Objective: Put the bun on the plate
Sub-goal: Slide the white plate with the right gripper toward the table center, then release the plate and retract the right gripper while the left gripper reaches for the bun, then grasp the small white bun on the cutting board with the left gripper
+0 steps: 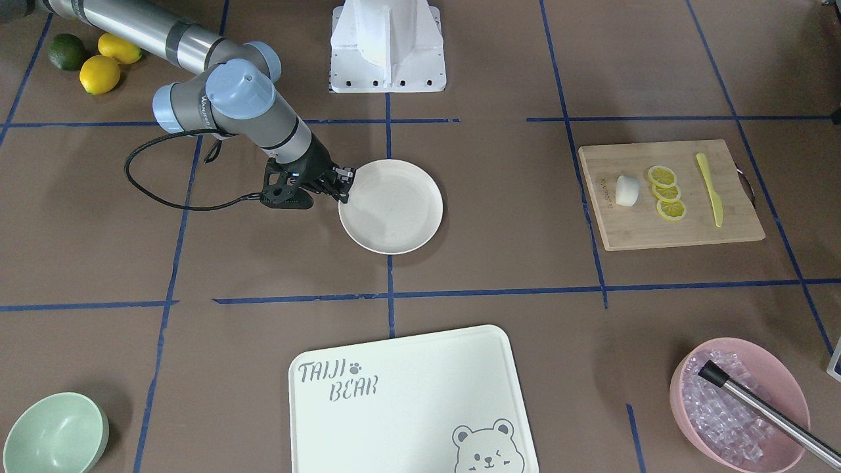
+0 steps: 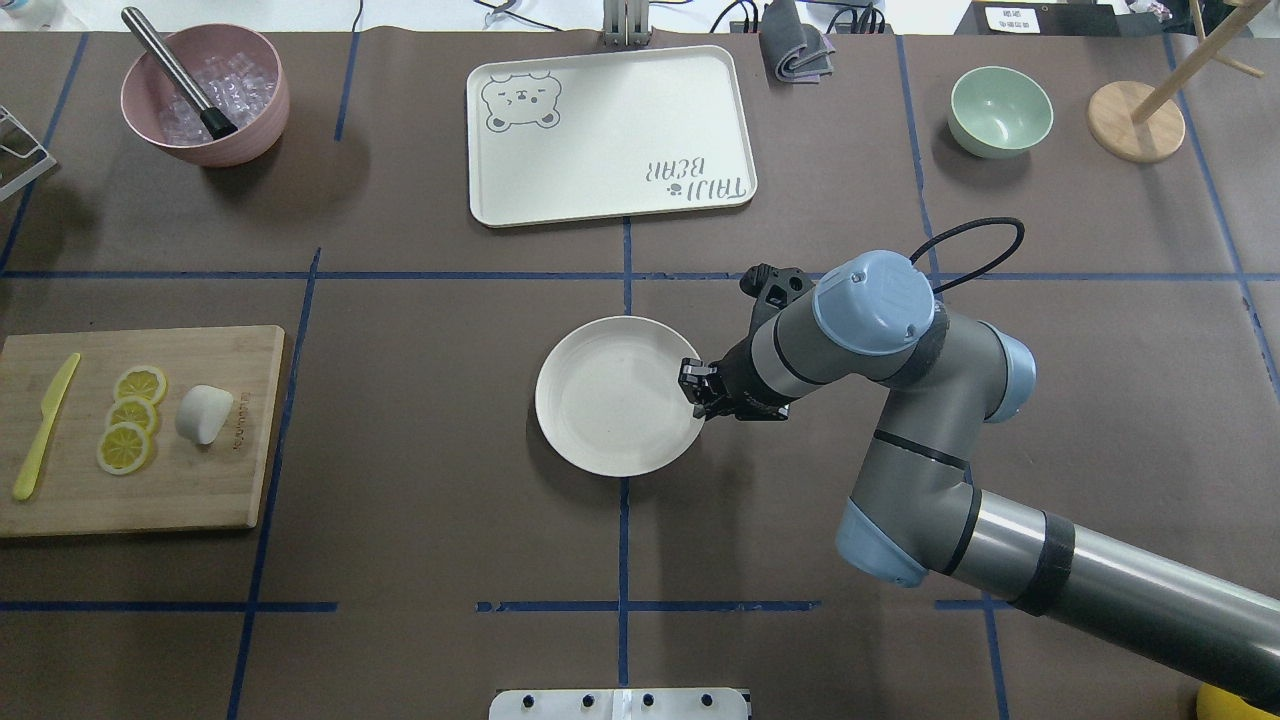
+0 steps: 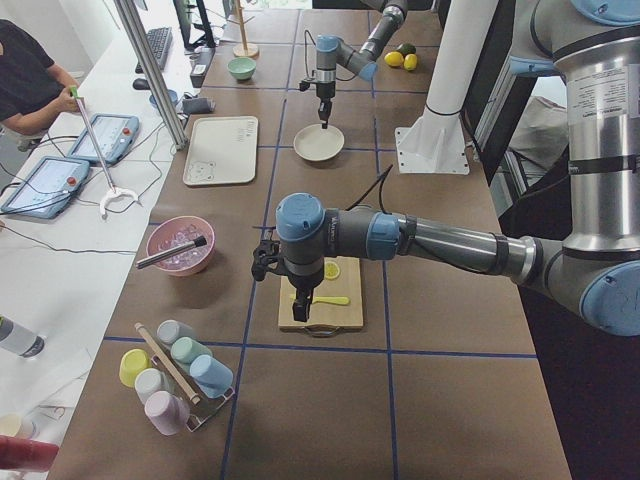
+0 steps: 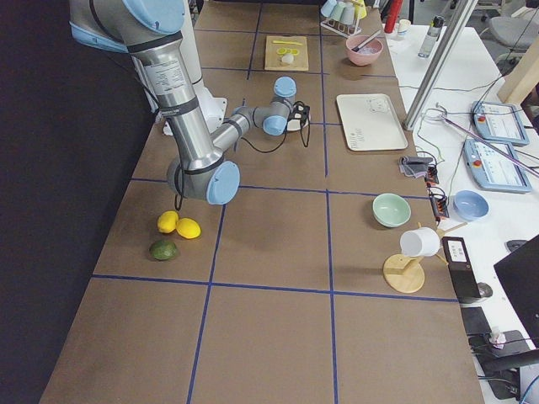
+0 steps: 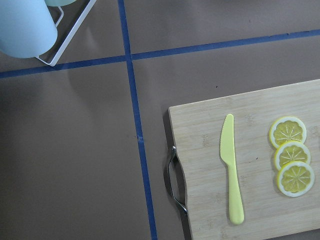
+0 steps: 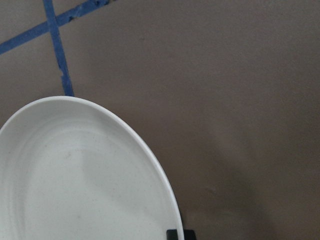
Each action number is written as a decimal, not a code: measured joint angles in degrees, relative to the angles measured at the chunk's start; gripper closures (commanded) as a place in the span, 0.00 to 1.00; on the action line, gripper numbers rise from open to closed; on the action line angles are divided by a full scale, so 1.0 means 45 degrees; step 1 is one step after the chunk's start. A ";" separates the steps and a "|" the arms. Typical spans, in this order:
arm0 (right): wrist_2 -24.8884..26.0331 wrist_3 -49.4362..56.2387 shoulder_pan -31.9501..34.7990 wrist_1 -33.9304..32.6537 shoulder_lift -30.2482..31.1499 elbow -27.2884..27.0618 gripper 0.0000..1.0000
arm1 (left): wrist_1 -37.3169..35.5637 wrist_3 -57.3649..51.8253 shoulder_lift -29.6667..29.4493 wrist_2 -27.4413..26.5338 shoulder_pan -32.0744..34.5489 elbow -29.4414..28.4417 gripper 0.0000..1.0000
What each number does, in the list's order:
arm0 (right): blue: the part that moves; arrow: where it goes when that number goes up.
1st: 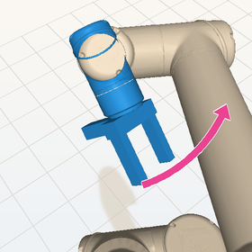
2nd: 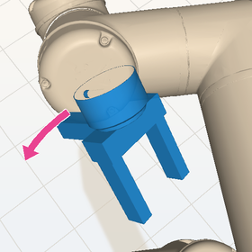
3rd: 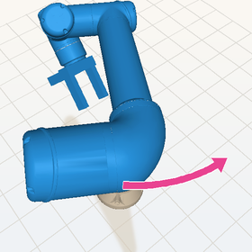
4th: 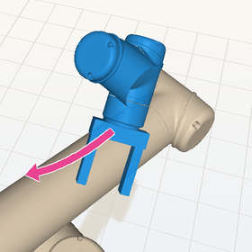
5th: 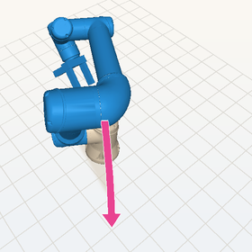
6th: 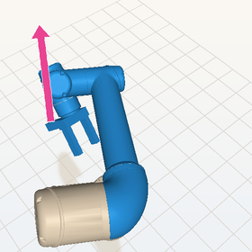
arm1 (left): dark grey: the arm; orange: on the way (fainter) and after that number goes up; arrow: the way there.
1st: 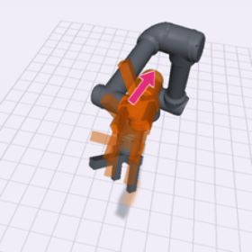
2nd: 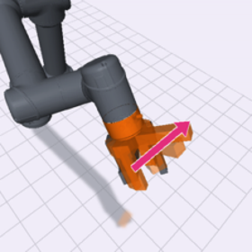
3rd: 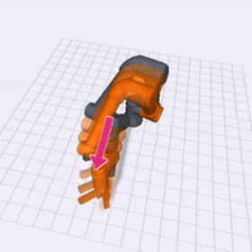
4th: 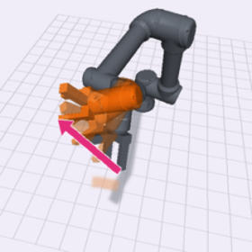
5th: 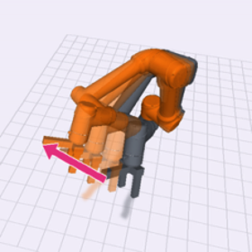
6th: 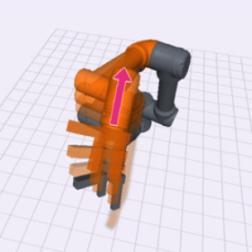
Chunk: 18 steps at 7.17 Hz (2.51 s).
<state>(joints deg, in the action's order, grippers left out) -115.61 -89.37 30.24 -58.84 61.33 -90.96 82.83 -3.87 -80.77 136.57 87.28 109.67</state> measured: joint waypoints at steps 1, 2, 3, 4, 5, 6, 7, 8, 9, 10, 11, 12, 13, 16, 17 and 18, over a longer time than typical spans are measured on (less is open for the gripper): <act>0.0037 0.0004 -0.0027 -0.0008 0.0002 0.0000 0.00 | -0.0004 0.0005 0.0000 0.0001 0.0000 0.0012 0.00; 0.0076 0.0002 -0.0032 -0.0075 -0.0006 -0.0034 0.00 | -0.0004 0.0027 0.0000 0.0001 -0.0019 0.0017 0.00; 0.0106 0.0009 -0.0014 -0.0210 -0.0014 -0.0126 0.00 | 0.0042 0.0070 0.0000 -0.0002 -0.0049 0.0022 0.00; 0.0060 0.0024 0.0122 -0.0357 0.0018 -0.0350 0.00 | 0.0177 0.0120 0.0000 -0.0011 -0.0094 0.0023 0.00; -0.0062 0.0033 0.0458 -0.0848 0.0156 -0.0957 0.00 | 0.0337 0.0149 0.0001 -0.0012 -0.0141 0.0023 0.00; -0.0250 0.0110 0.0959 -0.2084 0.0421 -0.2015 0.00 | 0.0455 0.0160 -0.0002 -0.0004 -0.0306 0.0066 0.00; -0.0582 0.0583 0.1623 -0.3868 0.0843 -0.3354 0.00 | 0.0735 0.0544 -0.0011 0.0000 -0.0736 0.0169 0.00; -0.0931 0.1653 0.2263 -0.5212 0.1585 -0.4536 0.00 | 0.1385 0.1477 -0.0002 -0.0007 -0.1271 0.0292 0.00; -0.1349 0.3172 0.2997 -0.5934 0.2820 -0.5524 0.00 | 0.2262 0.2697 0.0014 -0.0029 -0.1935 0.0403 0.00; -0.1995 0.4977 0.3985 -0.6189 0.4274 -0.6248 0.00 | 0.3112 0.3846 0.0009 -0.0076 -0.2830 0.0461 0.00; -0.2867 0.6953 0.5182 -0.6240 0.5625 -0.6645 0.00 | 0.4012 0.5085 -0.0035 -0.0148 -0.3857 0.0475 0.00; -0.3740 0.9021 0.6436 -0.6245 0.6799 -0.6785 0.00 | 0.4955 0.6618 -0.0179 -0.0518 -0.5126 0.0469 0.00; -0.4263 1.0685 0.7360 -0.6243 0.7647 -0.6803 0.00 | 0.5736 0.7973 -0.0457 -0.1640 -0.6761 0.0434 0.00; -0.4551 1.2029 0.8080 -0.6229 0.8421 -0.6803 0.00 | 0.6397 0.9616 -0.1608 -0.4352 -0.9675 -0.0206 0.00; -0.4559 1.2074 0.8095 -0.6225 0.8456 -0.6797 0.00 | 0.6500 0.9661 -0.1762 -0.4503 -0.9860 -0.0564 0.00; -0.4561 1.2090 0.8095 -0.6224 0.8459 -0.6787 0.00 | 0.6673 0.9678 -0.1883 -0.4560 -0.9954 -0.0899 0.01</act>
<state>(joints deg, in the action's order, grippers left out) -136.14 -34.97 66.67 -86.84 99.39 -121.50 112.86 39.68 -89.25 116.05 42.48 105.62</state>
